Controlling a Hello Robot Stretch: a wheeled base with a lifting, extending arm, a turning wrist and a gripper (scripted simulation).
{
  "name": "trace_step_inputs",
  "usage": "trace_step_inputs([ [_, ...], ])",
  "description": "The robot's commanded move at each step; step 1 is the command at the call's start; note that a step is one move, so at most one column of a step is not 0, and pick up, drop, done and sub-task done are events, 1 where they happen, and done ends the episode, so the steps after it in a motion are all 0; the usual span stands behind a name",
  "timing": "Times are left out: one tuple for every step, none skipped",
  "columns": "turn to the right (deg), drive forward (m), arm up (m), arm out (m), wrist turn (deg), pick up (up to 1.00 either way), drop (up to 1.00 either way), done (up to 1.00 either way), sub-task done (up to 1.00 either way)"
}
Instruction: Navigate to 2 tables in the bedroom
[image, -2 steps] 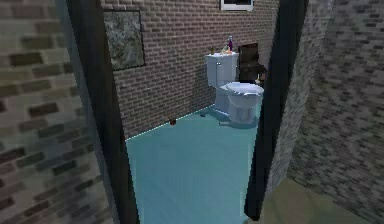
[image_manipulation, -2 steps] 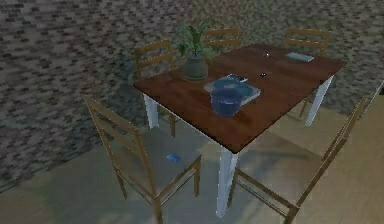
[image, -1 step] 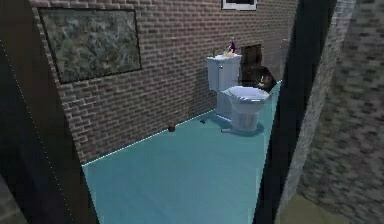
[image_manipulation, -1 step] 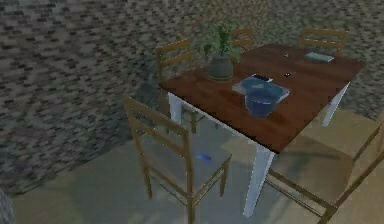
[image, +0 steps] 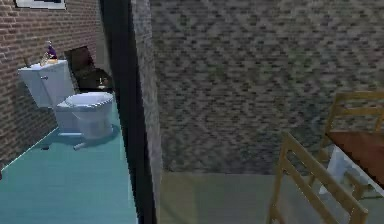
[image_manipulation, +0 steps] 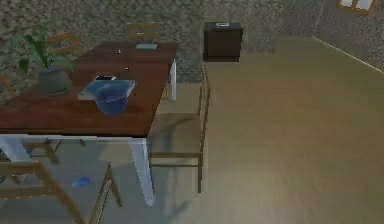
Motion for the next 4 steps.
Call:
trace_step_inputs([
  [45.0, 0.00, 0.00, 0.00, 0.0, 0.00, 0.00, 0.00, 0.00],
  [45.0, 0.00, 0.00, 0.00, 0.0, 0.00, 0.00, 0.00, 0.00],
  [12.0, 0.00, 0.00, 0.00, 0.0, 0.00, 0.00, 0.00, 0.00],
  [0.0, 0.15, 0.00, 0.00, 0.0, 0.00, 0.00, 0.00, 0.00],
])
